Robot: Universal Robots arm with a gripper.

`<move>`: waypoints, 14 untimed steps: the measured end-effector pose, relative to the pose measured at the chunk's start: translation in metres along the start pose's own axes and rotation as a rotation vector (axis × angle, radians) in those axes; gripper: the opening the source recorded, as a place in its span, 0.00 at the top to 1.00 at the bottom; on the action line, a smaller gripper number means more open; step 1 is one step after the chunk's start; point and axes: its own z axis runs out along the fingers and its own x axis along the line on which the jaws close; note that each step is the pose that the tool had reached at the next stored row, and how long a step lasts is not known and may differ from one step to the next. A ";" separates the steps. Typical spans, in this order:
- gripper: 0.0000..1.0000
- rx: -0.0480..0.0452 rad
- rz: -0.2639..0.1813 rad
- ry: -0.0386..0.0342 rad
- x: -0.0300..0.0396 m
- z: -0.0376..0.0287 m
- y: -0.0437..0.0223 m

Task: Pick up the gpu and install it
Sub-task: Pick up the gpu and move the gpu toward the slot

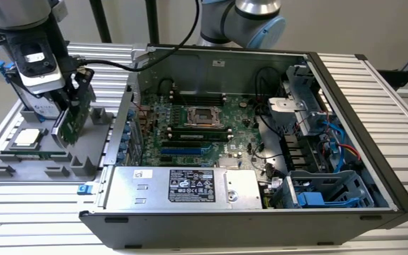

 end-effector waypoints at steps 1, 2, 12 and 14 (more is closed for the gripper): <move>1.00 0.0000 0.000 0.0000 0.0000 -0.0013 0.0000; 1.00 0.0000 0.000 0.0000 0.0000 -0.0030 0.0001; 1.00 0.0000 0.000 0.0001 0.0000 -0.0207 0.0003; 1.00 0.0000 0.000 0.0001 0.0000 -0.0243 0.0004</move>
